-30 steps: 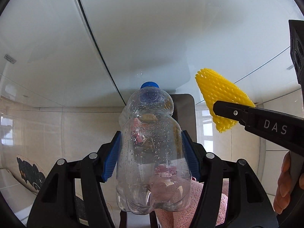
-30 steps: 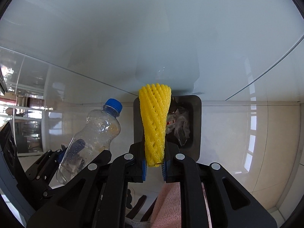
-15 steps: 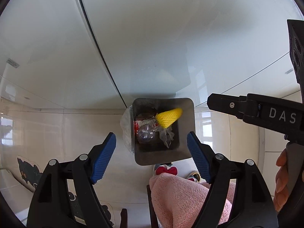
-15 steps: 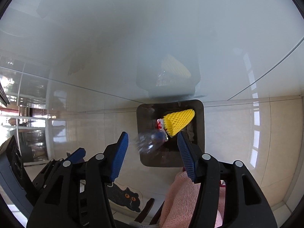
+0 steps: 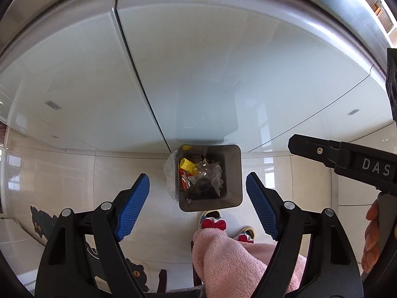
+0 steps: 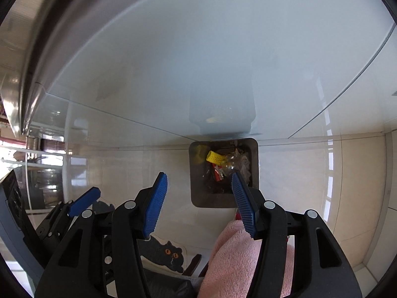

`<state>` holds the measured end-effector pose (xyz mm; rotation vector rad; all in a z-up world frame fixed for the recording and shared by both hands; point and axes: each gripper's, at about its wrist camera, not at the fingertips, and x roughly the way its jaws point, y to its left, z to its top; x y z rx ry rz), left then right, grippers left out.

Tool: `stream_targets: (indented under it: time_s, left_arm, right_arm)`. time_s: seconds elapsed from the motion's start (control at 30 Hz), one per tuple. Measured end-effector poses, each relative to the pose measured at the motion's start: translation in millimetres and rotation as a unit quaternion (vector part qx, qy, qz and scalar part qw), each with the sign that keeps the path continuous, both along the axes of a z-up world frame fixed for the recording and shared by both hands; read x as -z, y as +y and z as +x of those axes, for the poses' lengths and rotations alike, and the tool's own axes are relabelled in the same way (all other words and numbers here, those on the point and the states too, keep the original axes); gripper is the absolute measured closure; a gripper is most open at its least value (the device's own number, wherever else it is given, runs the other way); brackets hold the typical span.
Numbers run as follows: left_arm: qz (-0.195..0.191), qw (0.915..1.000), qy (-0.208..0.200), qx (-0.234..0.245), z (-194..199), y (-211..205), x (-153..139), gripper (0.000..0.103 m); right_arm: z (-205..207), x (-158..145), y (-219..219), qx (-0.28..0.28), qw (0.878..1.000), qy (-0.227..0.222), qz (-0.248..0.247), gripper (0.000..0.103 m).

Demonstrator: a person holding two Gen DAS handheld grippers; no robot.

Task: Collect trash
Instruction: 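Grasp second yellow foam net with left tool while right tool grasps blue wrapper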

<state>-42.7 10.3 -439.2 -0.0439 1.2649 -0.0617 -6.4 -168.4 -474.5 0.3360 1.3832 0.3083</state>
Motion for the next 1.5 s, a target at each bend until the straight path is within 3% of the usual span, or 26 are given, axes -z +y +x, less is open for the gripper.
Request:
stream_targets:
  time_s: [0.27,0.37,0.7,0.83,1.17,1.37,1.5]
  left_arm:
    - [0.003,0.9991,-0.041,-0.009,-8,0,-76,0.020]
    - [0.012,0.9983,-0.056,-0.009,-10,-1,-104,0.017]
    - [0.005,0.9944,-0.105,0.000,2,-14,-162,0.008]
    - [-0.002,0.9921,-0.125,0.013,26,-20,-187,0.008]
    - [-0.016,0.9874,-0.151,0.045,100,-33,-211,0.008]
    - [-0.023,0.9867,-0.147,0.066,145,-42,-202,0.009]
    - [-0.033,0.9872,-0.133,0.082,169,-50,-187,0.024]
  right_arm:
    - [-18,-78,-35,-0.003,0.999,-0.044,0.001,0.046]
    - [-20,-106,-51,0.009,0.998,-0.070,0.001,0.033]
    - [2,-162,-80,0.038,0.993,-0.111,0.015,0.031]
    - [19,-191,-96,0.061,0.989,-0.137,0.018,0.021]
    - [87,-230,-113,0.105,0.979,-0.174,0.009,0.021]
    - [136,-221,-101,0.112,0.980,-0.164,-0.016,0.021]
    - [163,-202,-90,0.119,0.983,-0.138,-0.018,0.022]
